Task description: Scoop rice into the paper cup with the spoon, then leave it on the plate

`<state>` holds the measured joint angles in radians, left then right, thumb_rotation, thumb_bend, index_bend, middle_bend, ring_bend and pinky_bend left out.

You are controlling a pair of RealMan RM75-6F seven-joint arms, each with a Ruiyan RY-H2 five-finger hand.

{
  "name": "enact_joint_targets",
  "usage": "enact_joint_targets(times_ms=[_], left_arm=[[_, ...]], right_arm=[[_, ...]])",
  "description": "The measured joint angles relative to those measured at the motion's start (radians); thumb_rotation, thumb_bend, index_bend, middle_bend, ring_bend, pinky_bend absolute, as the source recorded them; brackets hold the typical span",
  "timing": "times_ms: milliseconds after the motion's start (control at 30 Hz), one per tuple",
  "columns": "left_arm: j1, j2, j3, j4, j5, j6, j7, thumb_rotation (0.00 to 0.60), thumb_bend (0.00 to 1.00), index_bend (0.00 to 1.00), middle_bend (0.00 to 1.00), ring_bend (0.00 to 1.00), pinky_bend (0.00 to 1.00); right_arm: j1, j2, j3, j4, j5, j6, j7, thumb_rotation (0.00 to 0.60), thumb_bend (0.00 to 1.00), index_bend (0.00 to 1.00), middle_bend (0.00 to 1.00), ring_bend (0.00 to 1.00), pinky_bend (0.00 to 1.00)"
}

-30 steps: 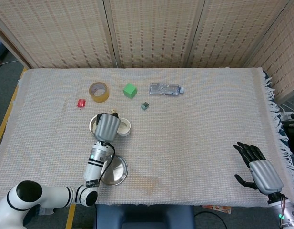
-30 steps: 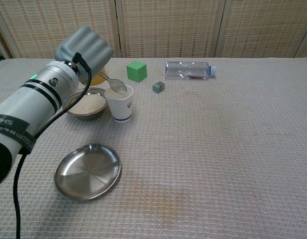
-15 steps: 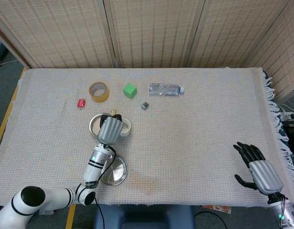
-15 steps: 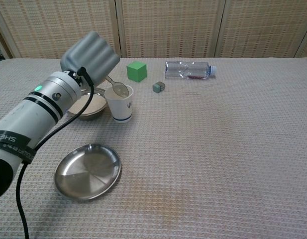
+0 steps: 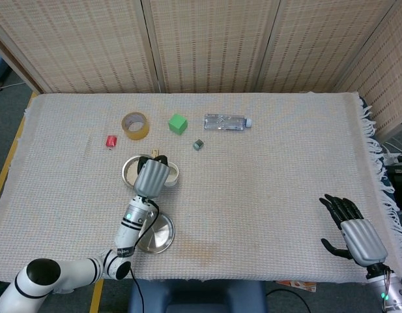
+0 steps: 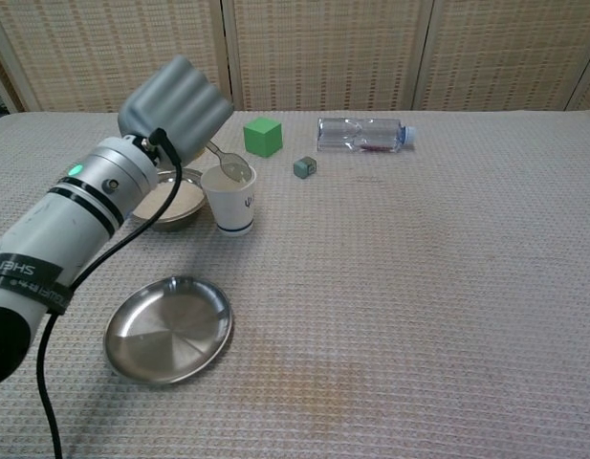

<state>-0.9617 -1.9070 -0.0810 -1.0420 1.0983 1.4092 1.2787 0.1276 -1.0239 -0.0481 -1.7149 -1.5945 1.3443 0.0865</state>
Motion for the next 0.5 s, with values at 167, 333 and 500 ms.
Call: enact_joint_targets(times_ms=[167,333,500], left_arm=[[0.015,0.012,-0.023,-0.01,0.019,-0.004,0.006,0.6,0.43,0.61,1.0,1.0,1.0],[0.029,0.025,-0.037,-0.024,0.042,0.0,0.013,0.6,0.43,0.61,1.0,1.0,1.0],[0.035,0.027,-0.039,-0.012,0.068,-0.012,0.026,0.6,0.43,0.61,1.0,1.0,1.0]], right_arm=[[0.0,0.001,-0.001,0.001,-0.001,0.0,0.0,0.6,0.2,0.0,0.0,0.0,0.0],[0.001,-0.001,-0.002,0.0,-0.003,-0.003,-0.004,0.6,0.2,0.0,0.0,0.0,0.0],[-0.003,0.0,-0.004,-0.007,-0.006,0.004,-0.011,0.6,0.2,0.0,0.0,0.0,0.0]])
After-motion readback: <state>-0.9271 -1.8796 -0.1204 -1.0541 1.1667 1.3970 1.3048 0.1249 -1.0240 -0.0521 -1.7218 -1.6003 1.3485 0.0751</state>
